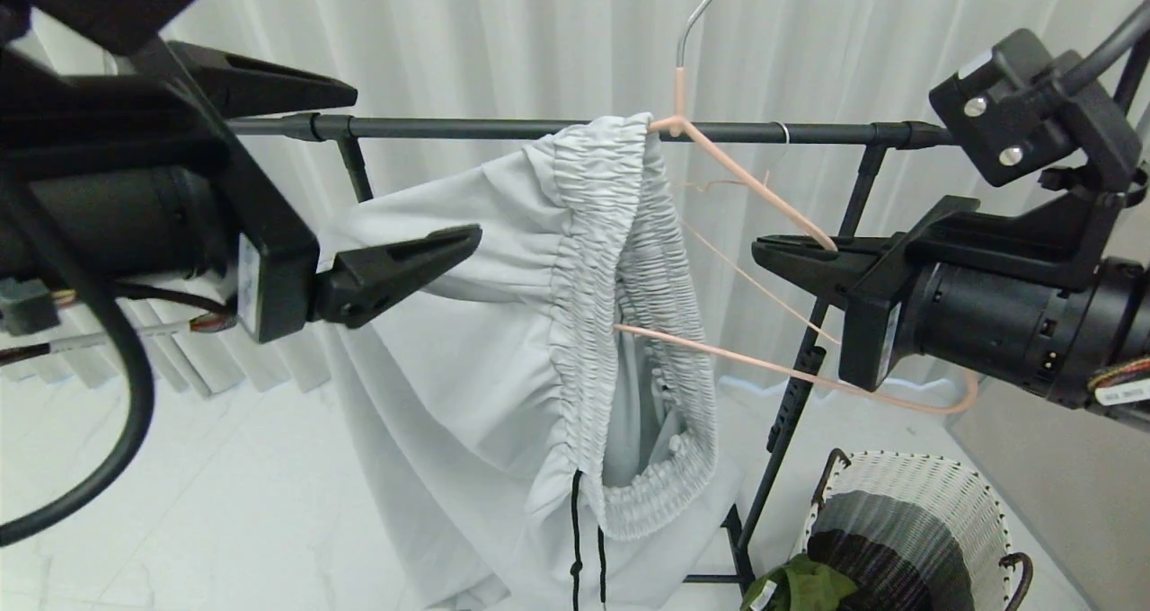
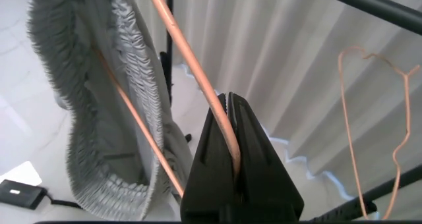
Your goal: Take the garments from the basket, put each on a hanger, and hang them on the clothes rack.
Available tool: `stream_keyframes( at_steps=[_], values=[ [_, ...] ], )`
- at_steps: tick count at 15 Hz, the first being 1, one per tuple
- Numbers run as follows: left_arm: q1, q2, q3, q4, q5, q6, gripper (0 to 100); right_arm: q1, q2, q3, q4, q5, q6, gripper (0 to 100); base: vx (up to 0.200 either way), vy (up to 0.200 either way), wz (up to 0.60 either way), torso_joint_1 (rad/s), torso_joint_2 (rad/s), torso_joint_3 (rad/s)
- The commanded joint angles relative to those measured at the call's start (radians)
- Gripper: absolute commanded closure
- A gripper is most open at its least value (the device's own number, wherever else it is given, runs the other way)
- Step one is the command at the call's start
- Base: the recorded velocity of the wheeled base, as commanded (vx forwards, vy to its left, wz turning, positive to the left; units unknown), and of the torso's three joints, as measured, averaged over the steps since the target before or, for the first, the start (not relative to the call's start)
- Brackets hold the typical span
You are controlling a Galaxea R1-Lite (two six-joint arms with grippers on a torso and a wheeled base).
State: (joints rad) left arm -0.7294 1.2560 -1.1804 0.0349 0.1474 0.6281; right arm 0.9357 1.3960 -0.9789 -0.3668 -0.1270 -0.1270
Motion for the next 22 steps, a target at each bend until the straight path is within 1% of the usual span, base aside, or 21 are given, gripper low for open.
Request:
stream_keyframes(
  at_steps=[1,2,4,7,9,11,13,14,16,19,22],
  values=[
    [0.001,0.063,0.019,-0.063,0.0,0.005,0,0.026,-0.002,0.0,0.0,0.0,-0.002,100,0.0,0.0,0.0,0.0,0.0,0.0],
    [0.001,0.076,0.031,-0.101,0.0,0.025,0,0.04,-0.002,0.0,0.0,0.0,-0.002,100,0.0,0.0,0.0,0.0,0.0,0.0],
    [0.005,0.082,0.068,-0.141,-0.002,0.061,0,0.061,0.0,0.002,0.0,-0.002,-0.006,100,0.0,0.0,0.0,0.0,0.0,0.0],
    [0.005,0.082,0.074,-0.144,-0.002,0.061,0,0.075,-0.005,0.013,0.0,0.007,-0.051,100,0.0,0.0,0.0,0.0,0.0,0.0],
    [0.005,0.077,0.077,-0.144,-0.009,0.061,0,0.083,-0.008,0.014,0.003,0.026,-0.059,100,0.0,0.0,0.0,0.0,0.0,0.0],
    [0.007,0.074,0.085,-0.144,-0.046,0.064,0,0.094,-0.008,0.014,0.005,0.027,-0.065,100,0.0,0.0,0.0,0.0,0.0,0.0],
    [0.007,0.072,0.088,-0.144,-0.048,0.076,0,0.107,-0.009,0.014,0.005,0.029,-0.066,100,0.0,0.0,0.0,0.0,0.0,0.0],
    [0.007,0.074,0.088,-0.144,-0.049,0.078,100,0.115,-0.009,0.014,0.005,0.029,-0.066,100,0.0,0.0,0.0,0.0,0.0,0.0],
    [0.005,0.072,0.094,-0.144,-0.052,0.076,100,0.127,-0.009,0.014,0.005,0.029,-0.066,100,0.0,0.0,0.0,0.0,0.0,0.0],
    [0.007,0.056,0.122,-0.144,-0.114,0.071,100,0.132,-0.009,0.014,0.005,0.03,-0.065,100,0.0,0.0,0.0,0.0,0.0,0.0],
    [0.028,0.056,0.124,-0.144,-0.118,0.074,100,0.133,-0.009,0.019,0.003,0.03,-0.063,100,0.0,0.0,0.0,0.0,0.0,0.0]
  ],
)
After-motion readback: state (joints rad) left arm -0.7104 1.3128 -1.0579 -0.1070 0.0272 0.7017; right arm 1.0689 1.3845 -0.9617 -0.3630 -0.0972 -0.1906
